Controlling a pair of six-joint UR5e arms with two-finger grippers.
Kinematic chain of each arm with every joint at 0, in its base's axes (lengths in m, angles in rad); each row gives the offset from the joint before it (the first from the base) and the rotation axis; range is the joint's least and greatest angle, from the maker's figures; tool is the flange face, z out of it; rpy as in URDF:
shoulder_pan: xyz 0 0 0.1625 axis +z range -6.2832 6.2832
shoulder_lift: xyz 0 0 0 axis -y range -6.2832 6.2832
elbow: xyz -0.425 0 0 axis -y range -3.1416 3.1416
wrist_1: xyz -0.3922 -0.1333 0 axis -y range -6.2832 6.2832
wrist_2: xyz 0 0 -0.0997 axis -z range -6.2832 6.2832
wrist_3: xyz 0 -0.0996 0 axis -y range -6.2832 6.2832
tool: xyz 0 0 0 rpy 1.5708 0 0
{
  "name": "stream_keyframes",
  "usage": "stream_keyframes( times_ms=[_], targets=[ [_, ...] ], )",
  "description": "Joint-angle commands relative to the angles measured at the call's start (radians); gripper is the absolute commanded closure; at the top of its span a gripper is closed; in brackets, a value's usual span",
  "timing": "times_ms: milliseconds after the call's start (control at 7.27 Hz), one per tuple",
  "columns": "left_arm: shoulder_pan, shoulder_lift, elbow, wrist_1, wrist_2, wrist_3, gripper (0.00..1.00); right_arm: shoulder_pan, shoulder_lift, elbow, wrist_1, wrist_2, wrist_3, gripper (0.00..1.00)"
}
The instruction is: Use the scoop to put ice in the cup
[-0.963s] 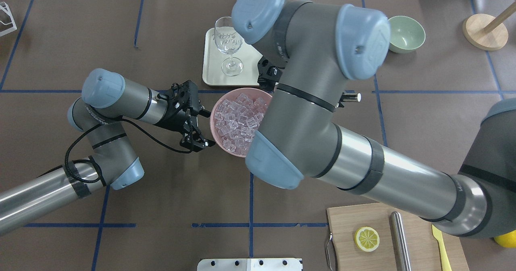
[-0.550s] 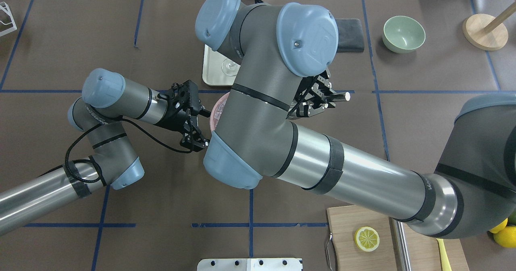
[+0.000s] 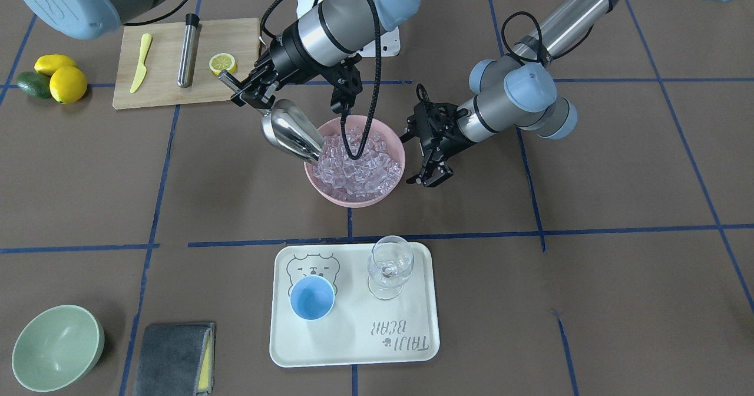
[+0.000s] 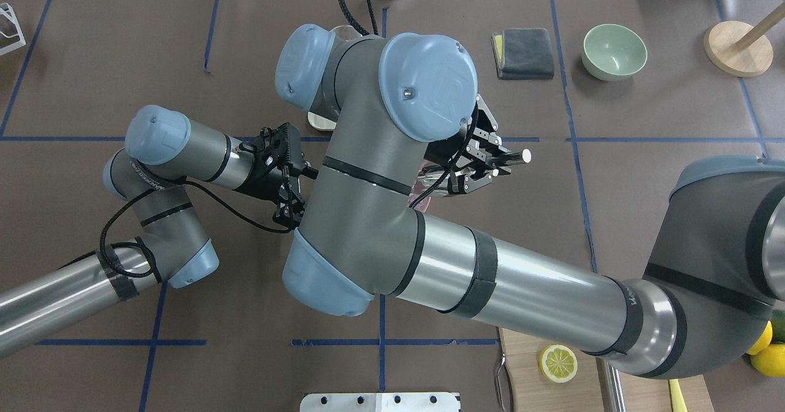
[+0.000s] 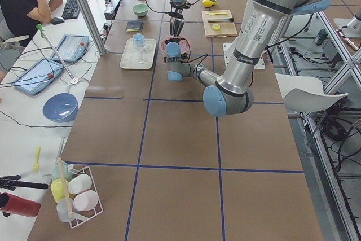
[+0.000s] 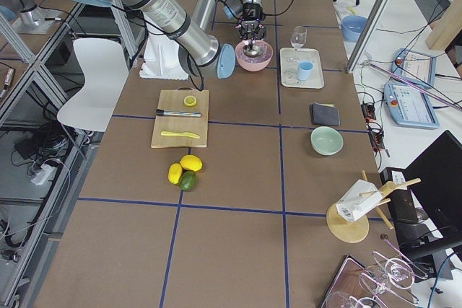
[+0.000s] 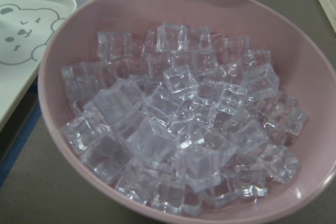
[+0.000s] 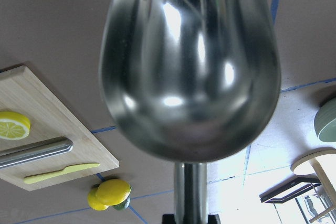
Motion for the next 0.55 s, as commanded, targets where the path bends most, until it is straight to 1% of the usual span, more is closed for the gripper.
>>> stream_keyframes(
  times_ms=[0, 413],
  targets=[
    [0.000, 0.001, 0.001, -0.008, -0.002, 0.000, 0.00, -0.019, 0.021, -0.050, 0.005, -0.013, 0.006, 1.00],
    [0.000, 0.000, 0.000, -0.035, -0.003, -0.018, 0.00, -0.043, 0.026, -0.078, 0.012, -0.027, 0.017, 1.00]
  ],
)
